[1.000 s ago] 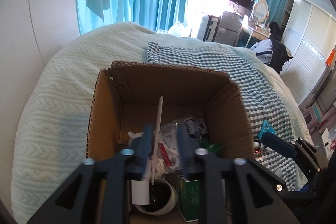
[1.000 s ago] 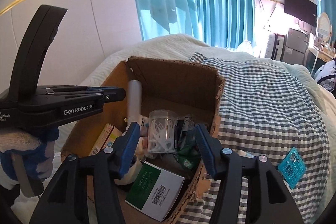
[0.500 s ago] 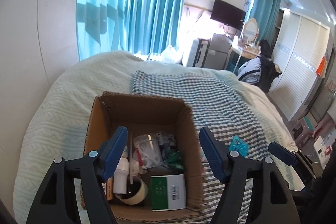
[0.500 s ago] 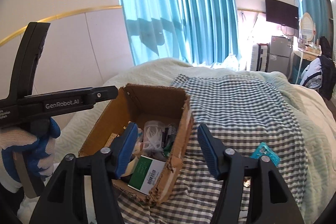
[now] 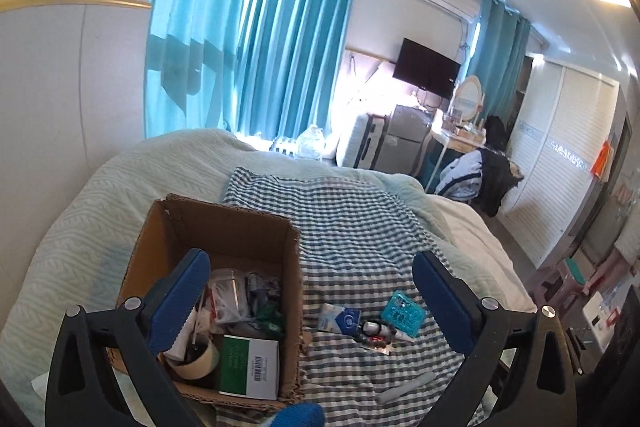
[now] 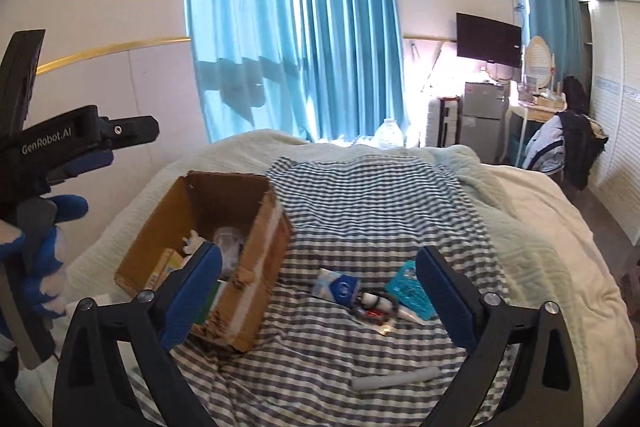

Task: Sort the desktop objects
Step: 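Move both grippers back toward the remaining items on the bedspread, then grasp the blue Vinda tissue pack with the left gripper while the right gripper grasps the teal blister pack, then carry the tissue pack and teal blister pack over the cardboard box with both grippers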

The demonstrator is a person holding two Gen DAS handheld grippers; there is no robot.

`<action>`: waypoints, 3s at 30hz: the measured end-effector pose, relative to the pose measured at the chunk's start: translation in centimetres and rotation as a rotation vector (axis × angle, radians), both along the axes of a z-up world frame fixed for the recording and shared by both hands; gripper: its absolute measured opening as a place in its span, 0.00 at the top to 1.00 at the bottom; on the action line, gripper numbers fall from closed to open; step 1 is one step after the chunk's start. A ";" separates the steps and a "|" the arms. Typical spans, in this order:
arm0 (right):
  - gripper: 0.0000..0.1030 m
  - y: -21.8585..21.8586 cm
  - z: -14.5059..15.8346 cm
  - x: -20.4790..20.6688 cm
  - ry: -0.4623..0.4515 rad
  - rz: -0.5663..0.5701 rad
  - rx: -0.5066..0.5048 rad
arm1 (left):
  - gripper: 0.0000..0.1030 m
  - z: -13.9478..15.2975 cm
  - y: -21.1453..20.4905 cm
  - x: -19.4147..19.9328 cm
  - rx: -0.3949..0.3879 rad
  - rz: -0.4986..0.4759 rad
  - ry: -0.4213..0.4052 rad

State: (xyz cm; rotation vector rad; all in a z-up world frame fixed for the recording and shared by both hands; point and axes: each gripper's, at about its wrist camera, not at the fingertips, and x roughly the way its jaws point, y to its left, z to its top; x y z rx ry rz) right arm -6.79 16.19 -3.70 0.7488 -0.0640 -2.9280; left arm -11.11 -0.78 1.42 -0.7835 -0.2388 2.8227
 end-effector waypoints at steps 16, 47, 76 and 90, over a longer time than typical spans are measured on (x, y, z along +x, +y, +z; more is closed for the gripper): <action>0.04 8.8 -3.1 0.9 -0.045 -0.048 0.001 | 0.00 -5.5 10.4 0.4 -0.150 -0.084 -0.044; 0.06 14.9 -18.1 -16.2 -0.345 -0.044 -0.001 | 0.03 -25.5 16.0 -14.7 -0.198 -0.063 -0.448; 0.54 12.4 -25.1 -18.6 -0.374 0.087 0.115 | 0.27 -32.1 13.6 -18.1 -0.267 -0.116 -0.486; 0.95 12.5 -23.5 -14.9 -0.315 0.113 -0.097 | 0.28 -29.1 13.4 -15.4 -0.262 -0.127 -0.460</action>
